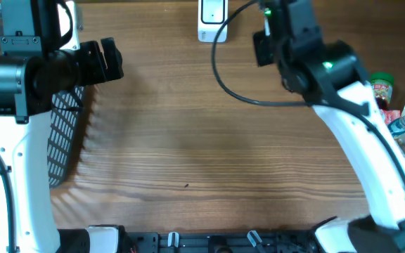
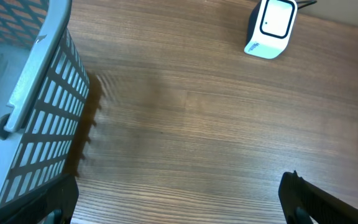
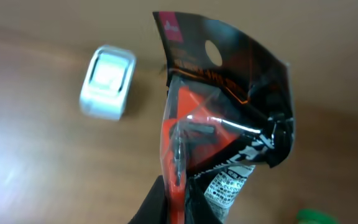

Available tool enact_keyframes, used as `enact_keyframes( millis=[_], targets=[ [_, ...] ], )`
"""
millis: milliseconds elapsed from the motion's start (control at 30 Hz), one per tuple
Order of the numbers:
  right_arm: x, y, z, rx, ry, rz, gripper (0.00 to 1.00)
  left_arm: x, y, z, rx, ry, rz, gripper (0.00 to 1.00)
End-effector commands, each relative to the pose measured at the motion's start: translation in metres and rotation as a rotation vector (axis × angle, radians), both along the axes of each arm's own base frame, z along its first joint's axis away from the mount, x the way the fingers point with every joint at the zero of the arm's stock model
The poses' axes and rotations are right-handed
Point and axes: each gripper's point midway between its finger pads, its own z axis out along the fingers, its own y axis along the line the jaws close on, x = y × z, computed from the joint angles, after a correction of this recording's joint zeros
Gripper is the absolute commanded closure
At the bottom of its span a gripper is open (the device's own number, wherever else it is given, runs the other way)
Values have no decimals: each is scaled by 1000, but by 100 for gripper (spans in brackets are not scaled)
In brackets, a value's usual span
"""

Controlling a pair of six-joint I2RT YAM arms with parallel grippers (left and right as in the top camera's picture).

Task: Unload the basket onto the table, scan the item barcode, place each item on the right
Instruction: 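Raise the black package close in front of the white scanner face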

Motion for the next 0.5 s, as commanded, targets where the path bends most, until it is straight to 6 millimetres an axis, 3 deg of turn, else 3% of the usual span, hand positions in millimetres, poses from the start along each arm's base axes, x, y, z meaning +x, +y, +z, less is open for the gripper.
enact_keyframes(
  millis=[0,133,233,300,467],
  targets=[
    [-4,-19,71,-184,-239,-87,95,0,-4,2,-16,-5,-4,0],
    [4,22,128,-369,-452,70,95,0,-4,2,-16,-5,-4,0],
    [2,56,171,-606,-619,177,95,0,-4,2,-16,-5,-4,0],
    [-3,80,188,-768,-698,255,95,0,-4,2,-16,-5,-4,0],
    [-12,115,198,-1035,-775,391,95,0,-4,2,-16,-5,-4,0]
  ],
)
